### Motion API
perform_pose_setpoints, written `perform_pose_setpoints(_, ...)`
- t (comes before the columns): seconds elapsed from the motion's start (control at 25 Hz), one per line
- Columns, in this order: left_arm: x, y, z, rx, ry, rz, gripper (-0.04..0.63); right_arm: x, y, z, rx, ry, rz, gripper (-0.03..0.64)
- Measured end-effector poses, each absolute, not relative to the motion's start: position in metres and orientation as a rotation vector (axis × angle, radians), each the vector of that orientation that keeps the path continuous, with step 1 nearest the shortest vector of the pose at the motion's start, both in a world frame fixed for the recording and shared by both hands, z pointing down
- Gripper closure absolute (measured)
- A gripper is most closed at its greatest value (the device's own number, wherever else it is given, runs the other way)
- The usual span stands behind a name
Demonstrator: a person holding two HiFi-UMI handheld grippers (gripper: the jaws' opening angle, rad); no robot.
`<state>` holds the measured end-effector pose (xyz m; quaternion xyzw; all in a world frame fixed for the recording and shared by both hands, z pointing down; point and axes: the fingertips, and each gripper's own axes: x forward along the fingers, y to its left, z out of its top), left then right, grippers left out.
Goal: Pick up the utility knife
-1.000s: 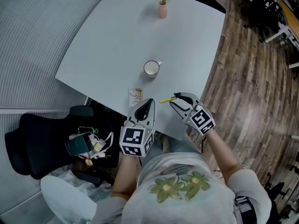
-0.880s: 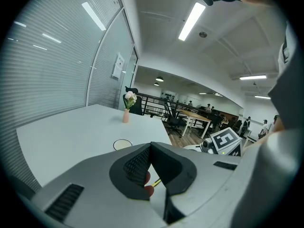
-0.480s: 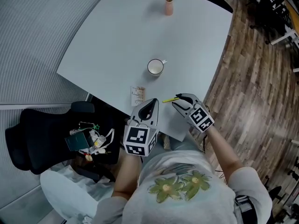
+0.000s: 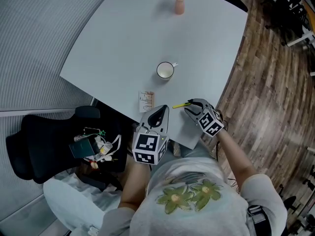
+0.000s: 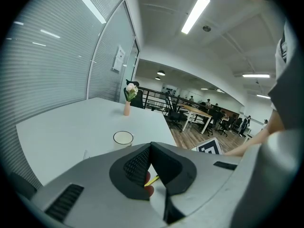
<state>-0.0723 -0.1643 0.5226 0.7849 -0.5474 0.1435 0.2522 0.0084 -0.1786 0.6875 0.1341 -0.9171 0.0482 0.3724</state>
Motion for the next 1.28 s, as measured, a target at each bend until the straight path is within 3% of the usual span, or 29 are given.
perform_pose_setpoints(0.6,-0.075,-0.166,0.537,2.108,-1.457,0.419,0.594,0.008,-0.185,0.720,0.244,-2.222,0.008,0.469)
perform_pose_setpoints(1.0,-0.075,-0.166,0.543,2.096,-1.443,0.426,0.594,0.005,-0.180,0.726,0.177,-2.183,-0.058,0.555)
perform_pose_setpoints(1.28,-0.072,-0.166,0.541,2.100,-1.439,0.431,0.594,0.006,-0.181,0.725,0.176,-2.177,-0.032,0.560)
